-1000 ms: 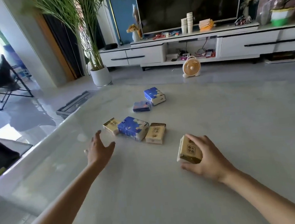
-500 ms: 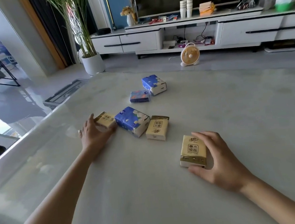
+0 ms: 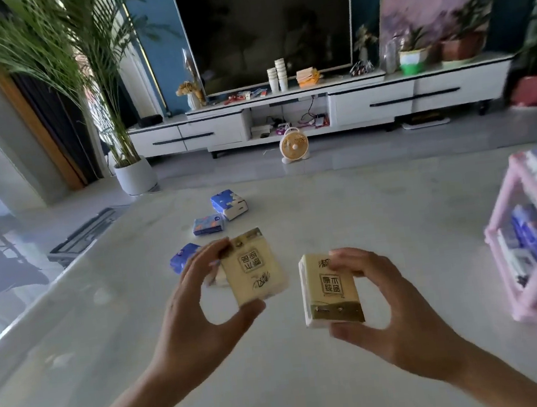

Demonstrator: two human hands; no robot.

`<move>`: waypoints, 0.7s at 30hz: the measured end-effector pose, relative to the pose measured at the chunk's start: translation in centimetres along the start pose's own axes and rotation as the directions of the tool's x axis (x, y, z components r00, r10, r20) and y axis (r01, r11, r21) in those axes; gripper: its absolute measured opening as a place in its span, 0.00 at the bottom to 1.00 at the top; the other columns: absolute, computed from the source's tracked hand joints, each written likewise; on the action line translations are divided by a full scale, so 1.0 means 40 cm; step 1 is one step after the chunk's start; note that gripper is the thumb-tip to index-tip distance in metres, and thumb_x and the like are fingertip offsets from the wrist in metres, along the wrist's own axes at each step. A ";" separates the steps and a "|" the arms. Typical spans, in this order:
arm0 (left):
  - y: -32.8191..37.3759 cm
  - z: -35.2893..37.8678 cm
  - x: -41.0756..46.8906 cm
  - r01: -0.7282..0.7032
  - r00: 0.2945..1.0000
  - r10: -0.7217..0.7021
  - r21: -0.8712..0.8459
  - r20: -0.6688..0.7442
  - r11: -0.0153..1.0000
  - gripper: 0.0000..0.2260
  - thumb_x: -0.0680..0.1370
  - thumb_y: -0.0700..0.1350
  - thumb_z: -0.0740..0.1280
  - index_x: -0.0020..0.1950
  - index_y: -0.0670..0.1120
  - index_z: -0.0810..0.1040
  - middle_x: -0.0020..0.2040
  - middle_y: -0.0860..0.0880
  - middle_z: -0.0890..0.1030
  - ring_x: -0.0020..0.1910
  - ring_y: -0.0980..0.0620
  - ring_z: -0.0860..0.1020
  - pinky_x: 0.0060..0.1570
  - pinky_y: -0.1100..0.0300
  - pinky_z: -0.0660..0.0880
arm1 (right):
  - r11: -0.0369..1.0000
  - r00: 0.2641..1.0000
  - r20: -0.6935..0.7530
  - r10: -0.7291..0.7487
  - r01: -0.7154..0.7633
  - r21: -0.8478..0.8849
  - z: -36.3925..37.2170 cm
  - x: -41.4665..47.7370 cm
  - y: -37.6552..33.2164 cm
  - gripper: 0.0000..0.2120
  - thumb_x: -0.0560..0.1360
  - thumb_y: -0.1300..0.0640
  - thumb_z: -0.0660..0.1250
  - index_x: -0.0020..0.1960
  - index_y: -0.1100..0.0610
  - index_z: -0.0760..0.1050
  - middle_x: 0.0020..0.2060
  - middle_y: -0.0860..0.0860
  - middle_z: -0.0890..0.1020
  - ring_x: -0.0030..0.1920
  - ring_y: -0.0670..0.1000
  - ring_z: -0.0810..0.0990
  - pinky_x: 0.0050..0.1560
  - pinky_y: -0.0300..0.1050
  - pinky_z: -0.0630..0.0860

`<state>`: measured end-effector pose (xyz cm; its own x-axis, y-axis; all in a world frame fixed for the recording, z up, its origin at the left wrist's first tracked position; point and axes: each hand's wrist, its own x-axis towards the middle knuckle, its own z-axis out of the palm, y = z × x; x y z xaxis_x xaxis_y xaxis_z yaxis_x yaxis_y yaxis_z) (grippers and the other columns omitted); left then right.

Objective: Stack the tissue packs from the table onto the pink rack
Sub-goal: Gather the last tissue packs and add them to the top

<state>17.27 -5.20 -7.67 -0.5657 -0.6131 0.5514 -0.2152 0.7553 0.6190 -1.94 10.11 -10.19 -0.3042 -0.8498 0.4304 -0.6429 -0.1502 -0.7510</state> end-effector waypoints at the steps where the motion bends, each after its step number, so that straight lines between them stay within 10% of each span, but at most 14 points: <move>1: 0.059 0.017 0.009 -0.018 1.000 0.018 -0.048 0.009 0.999 0.32 0.62 0.60 0.70 0.65 0.59 0.68 0.60 0.64 0.74 0.59 0.64 0.72 0.55 0.75 0.66 | 0.998 0.999 -0.022 -0.050 0.049 -0.034 -0.056 -0.033 -0.037 0.31 0.64 0.40 0.72 0.63 0.42 0.67 0.65 0.36 0.67 0.68 0.41 0.65 0.63 0.26 0.60; 10: 0.501 0.276 0.150 -0.230 0.934 0.338 -0.536 0.113 0.813 0.27 0.63 0.60 0.72 0.61 0.61 0.72 0.64 0.55 0.75 0.64 0.56 0.73 0.63 0.62 0.69 | 0.923 0.973 -0.228 -0.041 -0.050 -0.380 -0.641 -0.202 -0.139 0.27 0.58 0.29 0.70 0.56 0.31 0.72 0.61 0.37 0.73 0.62 0.35 0.71 0.66 0.40 0.66; 15: 0.611 0.414 0.230 -0.134 0.901 0.325 -0.529 0.287 0.838 0.30 0.59 0.61 0.73 0.59 0.59 0.73 0.59 0.58 0.78 0.61 0.60 0.74 0.65 0.54 0.69 | 0.872 0.977 -0.206 0.057 -0.149 -0.467 -0.777 -0.242 -0.163 0.27 0.61 0.34 0.65 0.58 0.35 0.67 0.58 0.31 0.69 0.63 0.37 0.67 0.57 0.24 0.62; 21: 0.621 0.486 0.266 -0.068 0.899 0.250 -0.449 0.360 0.891 0.33 0.57 0.65 0.70 0.60 0.60 0.71 0.61 0.59 0.76 0.62 0.62 0.73 0.67 0.57 0.67 | 0.826 0.976 -0.100 0.195 -0.218 -0.520 -0.855 -0.162 -0.111 0.26 0.63 0.34 0.67 0.59 0.36 0.65 0.57 0.33 0.67 0.60 0.32 0.64 0.59 0.35 0.64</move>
<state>-9.57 11.54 2.70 -0.8489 -0.2787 0.4491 0.2045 0.6104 0.7653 -21.15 33.58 7.49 -0.4923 -0.8082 0.3232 -0.8300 0.3240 -0.4541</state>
